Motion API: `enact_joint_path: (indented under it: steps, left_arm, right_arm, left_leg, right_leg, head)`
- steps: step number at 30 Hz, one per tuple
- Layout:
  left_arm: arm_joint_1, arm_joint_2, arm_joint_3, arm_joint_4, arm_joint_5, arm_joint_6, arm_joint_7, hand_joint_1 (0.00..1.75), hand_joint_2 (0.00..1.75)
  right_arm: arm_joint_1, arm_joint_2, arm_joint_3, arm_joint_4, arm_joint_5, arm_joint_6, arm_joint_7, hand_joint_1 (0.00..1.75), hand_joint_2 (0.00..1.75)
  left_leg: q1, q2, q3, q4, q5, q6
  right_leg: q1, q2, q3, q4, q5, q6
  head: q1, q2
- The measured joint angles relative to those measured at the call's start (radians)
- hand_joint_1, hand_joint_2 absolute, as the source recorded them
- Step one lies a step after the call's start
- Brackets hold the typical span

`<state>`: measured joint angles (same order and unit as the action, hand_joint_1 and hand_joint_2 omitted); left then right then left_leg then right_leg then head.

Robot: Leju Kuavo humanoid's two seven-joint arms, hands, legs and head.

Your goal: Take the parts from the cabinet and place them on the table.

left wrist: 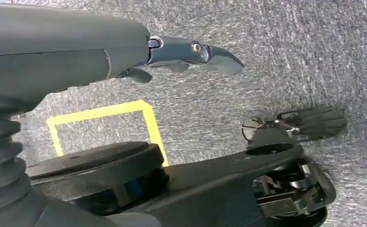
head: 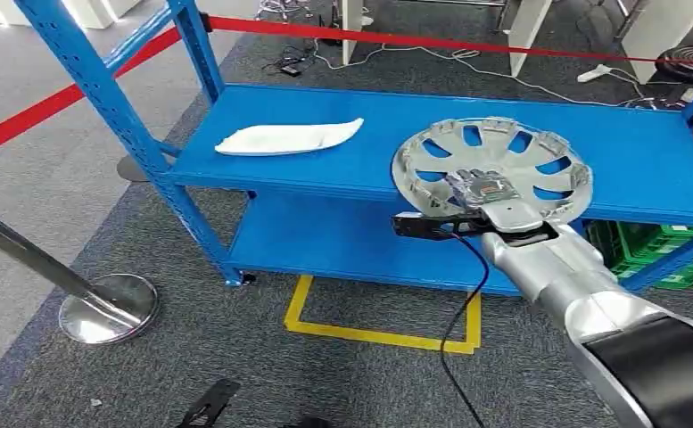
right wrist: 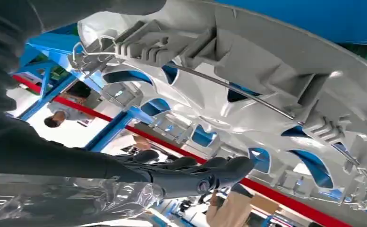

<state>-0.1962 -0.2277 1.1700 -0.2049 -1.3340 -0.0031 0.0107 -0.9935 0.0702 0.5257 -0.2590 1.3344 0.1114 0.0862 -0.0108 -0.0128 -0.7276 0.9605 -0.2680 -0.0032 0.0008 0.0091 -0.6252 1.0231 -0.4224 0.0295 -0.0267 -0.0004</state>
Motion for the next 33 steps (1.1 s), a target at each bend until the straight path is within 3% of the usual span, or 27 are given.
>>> enact_joint_path:
  steps: [25, 26, 27, 33]
  left_arm:
    - [0.0, -0.001, 0.0, 0.0, 0.0, -0.001, 0.005, 0.0, 1.75]
    - [0.0, -0.001, 0.0, 0.0, 0.0, -0.001, 0.006, 0.0, 1.75]
    - [0.0, -0.001, 0.0, 0.0, 0.0, -0.001, 0.007, 0.0, 1.75]
    - [0.001, -0.001, 0.0, 0.0, 0.0, -0.003, 0.007, 0.0, 1.75]
  right_arm:
    - [0.084, 0.002, -0.034, 0.0, -0.018, -0.01, 0.017, 0.05, 1.75]
    - [0.084, 0.002, -0.035, 0.0, -0.019, -0.01, 0.018, 1.45, 1.75]
    - [0.085, 0.002, -0.036, 0.0, -0.019, -0.008, 0.018, 1.75, 1.75]
    - [0.084, 0.002, -0.044, 0.0, -0.023, -0.003, 0.015, 1.75, 1.75]
  left_leg:
    - [0.0, 0.0, 0.0, 0.0, 0.0, 0.0]
    - [0.0, 0.0, 0.0, 0.0, 0.0, 0.0]
    - [0.0, 0.0, 0.0, 0.0, 0.0, 0.0]
    - [0.0, 0.0, 0.0, 0.0, -0.001, 0.0]
  right_leg:
    - [0.0, 0.0, 0.0, 0.0, -0.001, 0.0]
    - [0.0, 0.0, 0.0, 0.0, -0.001, 0.0]
    - [0.0, 0.0, 0.0, 0.0, -0.001, 0.0]
    - [0.0, 0.0, 0.0, 0.0, -0.001, 0.0]
  head:
    - [0.0, 0.0]
    - [0.0, 0.0]
    - [0.0, 0.0]
    - [0.0, 0.0]
